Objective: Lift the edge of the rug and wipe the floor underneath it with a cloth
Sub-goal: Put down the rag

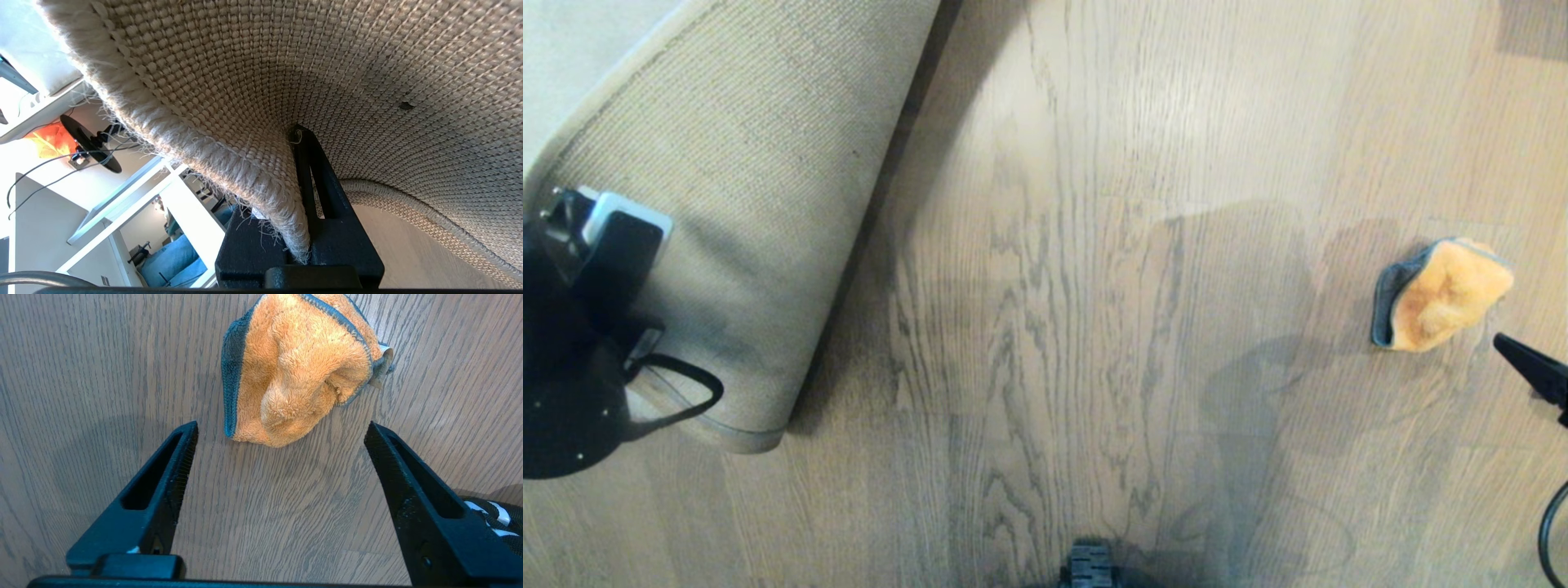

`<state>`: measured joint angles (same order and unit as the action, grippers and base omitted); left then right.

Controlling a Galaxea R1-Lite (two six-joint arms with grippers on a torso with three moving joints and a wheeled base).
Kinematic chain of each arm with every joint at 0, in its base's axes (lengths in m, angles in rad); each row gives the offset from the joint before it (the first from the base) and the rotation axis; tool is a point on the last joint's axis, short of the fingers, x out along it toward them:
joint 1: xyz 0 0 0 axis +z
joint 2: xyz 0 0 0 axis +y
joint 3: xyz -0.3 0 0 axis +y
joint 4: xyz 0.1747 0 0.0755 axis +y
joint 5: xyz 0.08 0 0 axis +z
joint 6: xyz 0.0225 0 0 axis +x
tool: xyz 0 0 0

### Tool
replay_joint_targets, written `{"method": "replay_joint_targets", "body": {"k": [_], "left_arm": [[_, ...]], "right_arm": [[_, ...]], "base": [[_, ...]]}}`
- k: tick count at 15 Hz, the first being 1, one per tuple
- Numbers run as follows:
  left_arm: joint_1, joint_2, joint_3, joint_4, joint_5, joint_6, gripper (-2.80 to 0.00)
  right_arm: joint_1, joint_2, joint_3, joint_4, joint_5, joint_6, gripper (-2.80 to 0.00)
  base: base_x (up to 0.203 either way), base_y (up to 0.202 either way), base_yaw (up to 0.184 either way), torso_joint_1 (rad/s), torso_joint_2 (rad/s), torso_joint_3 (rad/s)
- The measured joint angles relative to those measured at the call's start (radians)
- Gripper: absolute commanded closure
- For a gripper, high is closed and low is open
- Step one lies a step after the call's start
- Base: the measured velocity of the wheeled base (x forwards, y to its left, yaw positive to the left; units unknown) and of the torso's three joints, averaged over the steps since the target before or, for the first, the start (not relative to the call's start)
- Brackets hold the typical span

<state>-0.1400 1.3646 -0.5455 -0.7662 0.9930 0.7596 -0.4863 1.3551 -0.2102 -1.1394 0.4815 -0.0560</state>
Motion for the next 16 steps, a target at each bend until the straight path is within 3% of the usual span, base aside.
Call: {"method": "replay_joint_targets", "body": {"k": [1, 2, 3, 10, 16], "left_arm": [[0.0, 0.001, -0.003, 0.0, 0.001, -0.001, 0.0], [0.0, 0.002, -0.005, 0.0, 0.001, -0.001, 0.0], [0.0, 0.004, -0.006, 0.0, 0.0, -0.001, 0.0], [0.0, 0.02, -0.047, 0.002, 0.003, 0.0, 0.0], [-0.001, 0.048, -0.073, 0.001, 0.005, -0.001, 0.0]], "right_arm": [[0.0, 0.0, 0.0, 0.0, 0.0, 0.0, -2.8], [0.0, 0.0, 0.001, 0.0, 0.0, 0.0, -0.38], [0.0, 0.0, 0.004, -0.001, 0.003, -0.001, 0.0], [0.0, -0.016, 0.004, 0.004, 0.014, 0.005, 0.0], [0.0, -0.137, 0.181, 0.028, 0.02, 0.002, 0.0]], "base": [[0.0, 0.0, 0.0, 0.0, 0.0, 0.0], [0.0, 0.0, 0.0, 0.0, 0.0, 0.0], [0.0, 0.0, 0.0, 0.0, 0.0, 0.0], [0.0, 0.0, 0.0, 0.0, 0.0, 0.0], [0.0, 0.0, 0.0, 0.0, 0.0, 0.0]]}}
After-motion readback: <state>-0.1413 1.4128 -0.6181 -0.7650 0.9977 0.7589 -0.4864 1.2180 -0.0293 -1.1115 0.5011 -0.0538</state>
